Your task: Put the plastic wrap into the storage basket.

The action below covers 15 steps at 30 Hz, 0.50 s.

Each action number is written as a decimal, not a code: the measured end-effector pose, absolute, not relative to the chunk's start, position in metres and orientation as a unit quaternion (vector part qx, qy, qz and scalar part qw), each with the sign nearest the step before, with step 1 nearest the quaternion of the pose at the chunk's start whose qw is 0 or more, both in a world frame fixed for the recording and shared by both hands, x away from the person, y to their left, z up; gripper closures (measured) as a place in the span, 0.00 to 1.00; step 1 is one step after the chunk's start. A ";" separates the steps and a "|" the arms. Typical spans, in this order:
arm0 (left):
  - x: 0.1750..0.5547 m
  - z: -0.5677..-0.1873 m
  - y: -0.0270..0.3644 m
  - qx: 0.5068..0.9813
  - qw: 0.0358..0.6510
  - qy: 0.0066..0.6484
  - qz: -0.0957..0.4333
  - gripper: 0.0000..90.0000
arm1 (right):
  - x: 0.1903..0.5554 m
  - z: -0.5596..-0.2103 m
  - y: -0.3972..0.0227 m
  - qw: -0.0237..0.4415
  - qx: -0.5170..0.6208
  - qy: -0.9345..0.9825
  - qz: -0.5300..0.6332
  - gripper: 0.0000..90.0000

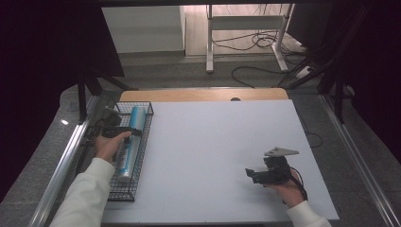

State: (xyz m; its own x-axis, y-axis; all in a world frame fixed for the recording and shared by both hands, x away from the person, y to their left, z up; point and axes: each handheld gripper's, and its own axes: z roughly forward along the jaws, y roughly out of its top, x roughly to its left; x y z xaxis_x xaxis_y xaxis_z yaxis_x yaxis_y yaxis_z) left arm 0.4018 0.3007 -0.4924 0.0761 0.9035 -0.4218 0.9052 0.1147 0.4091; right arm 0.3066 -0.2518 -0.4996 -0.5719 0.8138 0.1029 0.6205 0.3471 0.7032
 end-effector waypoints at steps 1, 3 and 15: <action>0.399 -0.488 0.299 0.666 0.315 0.676 0.003 0.21 | 0.307 -0.499 -0.252 0.134 0.443 0.809 0.362 0.13; 0.391 -0.478 0.296 0.670 0.324 0.667 0.016 0.18 | 0.307 -0.499 -0.253 0.133 0.442 0.808 0.365 0.13; 0.298 -0.426 0.283 0.704 0.432 0.561 0.051 0.18 | 0.304 -0.493 -0.255 0.123 0.419 0.807 0.397 0.13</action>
State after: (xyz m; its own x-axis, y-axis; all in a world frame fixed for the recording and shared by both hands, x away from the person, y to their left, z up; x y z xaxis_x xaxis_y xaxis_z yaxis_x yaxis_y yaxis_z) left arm 0.2977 0.2831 -0.4256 0.3650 0.8339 -0.4139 0.7465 0.0034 0.6653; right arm 0.3040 -0.2553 -0.4932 -0.6192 0.7737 0.1338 0.5784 0.3342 0.7442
